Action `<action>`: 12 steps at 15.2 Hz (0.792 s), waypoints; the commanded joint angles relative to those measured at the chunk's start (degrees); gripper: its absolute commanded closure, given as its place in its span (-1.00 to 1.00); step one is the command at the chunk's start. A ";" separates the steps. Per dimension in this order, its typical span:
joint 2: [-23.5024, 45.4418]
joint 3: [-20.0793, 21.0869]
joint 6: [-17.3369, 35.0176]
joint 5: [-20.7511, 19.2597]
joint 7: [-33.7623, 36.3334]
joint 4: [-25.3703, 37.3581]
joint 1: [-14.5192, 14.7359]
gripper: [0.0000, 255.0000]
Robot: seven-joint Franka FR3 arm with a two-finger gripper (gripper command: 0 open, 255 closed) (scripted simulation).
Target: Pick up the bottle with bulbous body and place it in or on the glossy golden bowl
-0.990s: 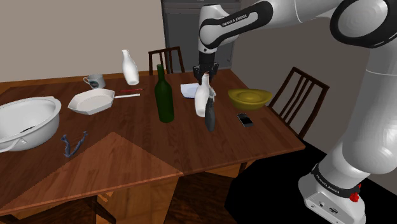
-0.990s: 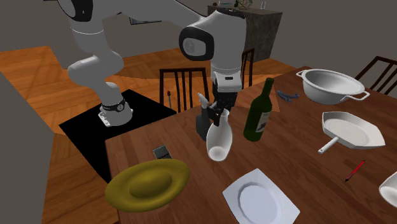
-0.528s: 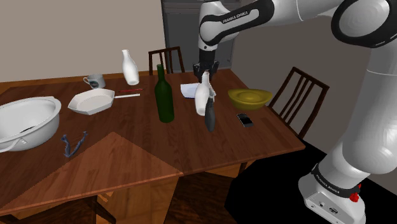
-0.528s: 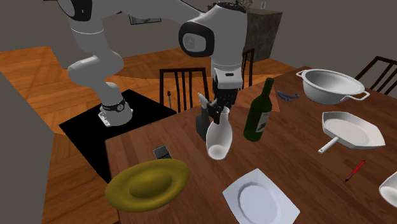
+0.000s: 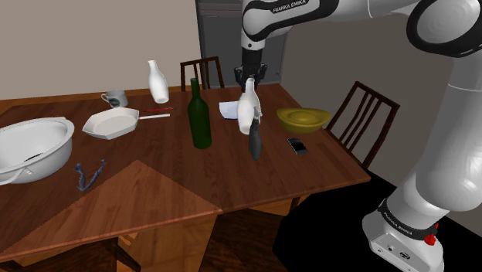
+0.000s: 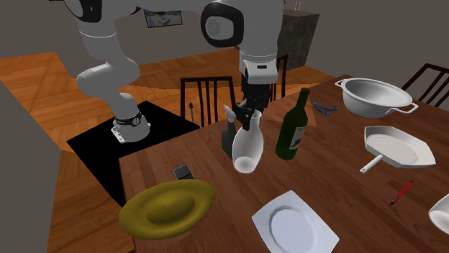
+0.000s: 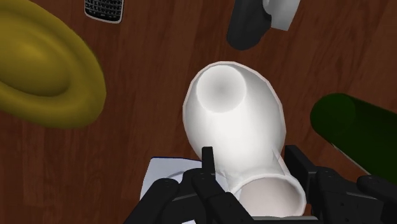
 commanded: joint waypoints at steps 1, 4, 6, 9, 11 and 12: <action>-0.22 0.02 -1.55 0.04 0.00 1.34 0.02 1.00; -0.38 0.04 -3.80 0.07 -0.04 3.42 0.05 1.00; -0.43 0.05 -5.32 0.08 -0.06 4.90 0.06 1.00; -0.38 0.07 -7.65 0.09 -0.08 7.27 0.10 1.00; -0.28 0.08 -9.23 0.08 -0.09 8.96 0.13 1.00; -0.20 0.09 -10.04 0.08 -0.10 9.84 0.15 1.00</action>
